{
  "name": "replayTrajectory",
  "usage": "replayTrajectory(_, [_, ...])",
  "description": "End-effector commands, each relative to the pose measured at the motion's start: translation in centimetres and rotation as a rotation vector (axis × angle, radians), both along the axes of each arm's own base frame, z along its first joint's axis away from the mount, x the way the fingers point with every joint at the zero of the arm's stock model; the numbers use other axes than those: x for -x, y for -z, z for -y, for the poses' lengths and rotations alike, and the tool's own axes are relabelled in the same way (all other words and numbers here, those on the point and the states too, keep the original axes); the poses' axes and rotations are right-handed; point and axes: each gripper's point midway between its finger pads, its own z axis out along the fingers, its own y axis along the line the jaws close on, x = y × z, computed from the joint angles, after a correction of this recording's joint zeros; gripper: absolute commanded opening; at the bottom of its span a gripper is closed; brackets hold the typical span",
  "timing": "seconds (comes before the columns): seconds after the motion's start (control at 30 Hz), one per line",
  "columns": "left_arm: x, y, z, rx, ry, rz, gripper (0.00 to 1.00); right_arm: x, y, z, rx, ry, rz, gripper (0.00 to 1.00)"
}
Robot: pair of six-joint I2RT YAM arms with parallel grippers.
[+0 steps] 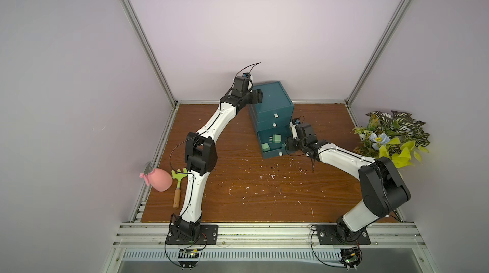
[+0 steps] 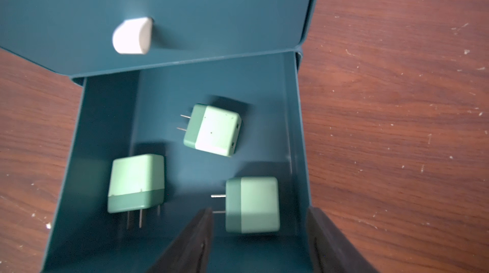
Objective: Place the plugs into the drawer by color
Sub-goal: Place the plug in the drawer.
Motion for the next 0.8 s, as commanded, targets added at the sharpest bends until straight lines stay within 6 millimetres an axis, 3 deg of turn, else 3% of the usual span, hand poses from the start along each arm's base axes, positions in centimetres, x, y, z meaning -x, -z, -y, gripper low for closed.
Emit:
replayTrajectory(0.0, [0.0,3.5,-1.2,-0.053,-0.02,-0.072,0.78,0.1,-3.0,0.3,-0.024,-0.007,0.064,0.64])
replayTrajectory(0.1, [0.1,3.9,-1.2,-0.058,-0.02,-0.08,0.78,1.5,-6.6,-0.8,-0.128,-0.077,0.187,0.63])
replayTrajectory(0.2, [0.2,4.3,-1.1,-0.055,-0.018,-0.089,0.77,3.5,-7.9,-1.6,-0.188,-0.119,0.303,0.62])
replayTrajectory(0.5, [0.3,5.2,-0.8,-0.051,-0.008,-0.107,0.77,8.3,-4.5,-3.2,-0.177,-0.118,0.442,0.49])
replayTrajectory(0.67, [0.5,5.4,-0.6,-0.052,-0.005,-0.112,0.77,8.1,-2.1,-3.4,-0.175,-0.097,0.443,0.46])
replayTrajectory(0.77, [0.5,5.4,-0.6,-0.053,-0.004,-0.111,0.77,7.3,-1.6,-3.8,-0.183,-0.083,0.461,0.45])
